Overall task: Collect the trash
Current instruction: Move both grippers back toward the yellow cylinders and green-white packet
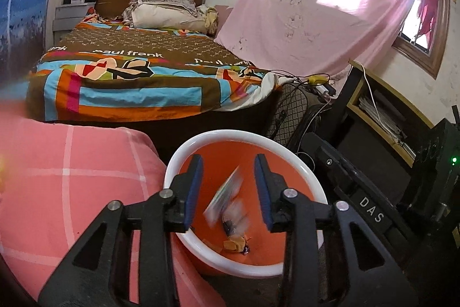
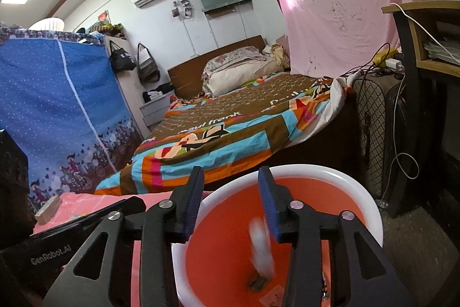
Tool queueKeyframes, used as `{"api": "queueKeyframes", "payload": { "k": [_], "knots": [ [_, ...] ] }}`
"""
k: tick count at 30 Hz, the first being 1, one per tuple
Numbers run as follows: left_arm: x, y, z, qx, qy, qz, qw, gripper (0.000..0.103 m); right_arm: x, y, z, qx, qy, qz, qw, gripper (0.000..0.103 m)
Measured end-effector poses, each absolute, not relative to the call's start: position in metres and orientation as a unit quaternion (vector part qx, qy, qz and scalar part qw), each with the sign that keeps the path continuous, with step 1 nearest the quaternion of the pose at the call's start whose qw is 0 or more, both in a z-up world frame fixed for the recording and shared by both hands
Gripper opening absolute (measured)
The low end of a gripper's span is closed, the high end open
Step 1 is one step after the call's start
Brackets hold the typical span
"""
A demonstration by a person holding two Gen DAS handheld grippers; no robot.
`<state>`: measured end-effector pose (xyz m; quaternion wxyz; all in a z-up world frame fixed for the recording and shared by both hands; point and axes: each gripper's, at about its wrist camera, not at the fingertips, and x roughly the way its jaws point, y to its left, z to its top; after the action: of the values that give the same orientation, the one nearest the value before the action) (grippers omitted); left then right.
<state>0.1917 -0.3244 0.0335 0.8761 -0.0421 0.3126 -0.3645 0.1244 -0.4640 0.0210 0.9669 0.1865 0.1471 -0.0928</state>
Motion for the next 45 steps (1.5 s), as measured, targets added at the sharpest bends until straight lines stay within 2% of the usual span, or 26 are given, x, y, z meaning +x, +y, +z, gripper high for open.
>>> {"api": "queueKeyframes", "payload": {
  "k": [11,15,17,20,26,28,45],
  "knots": [
    [0.196,-0.299,0.042,-0.064,0.289,-0.337,0.894,0.054,0.124,-0.459,0.025,0.188,0.130,-0.101,0.968,0.049],
    [0.197,-0.276,0.048,-0.070,0.268,-0.300,0.913,0.060,0.122,-0.451,0.034,0.186,0.101,-0.098,0.972,0.066],
    [0.197,-0.264,0.052,-0.071,0.255,-0.284,0.921,0.062,0.122,-0.445,0.039,0.183,0.087,-0.094,0.975,0.069],
    [0.195,-0.245,0.059,-0.069,0.229,-0.255,0.937,0.073,0.126,-0.432,0.045,0.175,0.074,-0.085,0.978,0.074],
    [0.189,-0.198,0.069,-0.075,0.177,-0.190,0.963,0.103,0.135,-0.397,0.055,0.156,0.046,-0.064,0.985,0.091],
    [0.185,-0.180,0.071,-0.079,0.155,-0.161,0.971,0.103,0.137,-0.385,0.057,0.149,0.035,-0.057,0.987,0.103],
    [0.174,-0.059,0.064,-0.064,0.091,-0.045,0.993,0.103,0.152,-0.279,0.064,0.078,-0.037,0.034,0.996,0.103]
  ]
}}
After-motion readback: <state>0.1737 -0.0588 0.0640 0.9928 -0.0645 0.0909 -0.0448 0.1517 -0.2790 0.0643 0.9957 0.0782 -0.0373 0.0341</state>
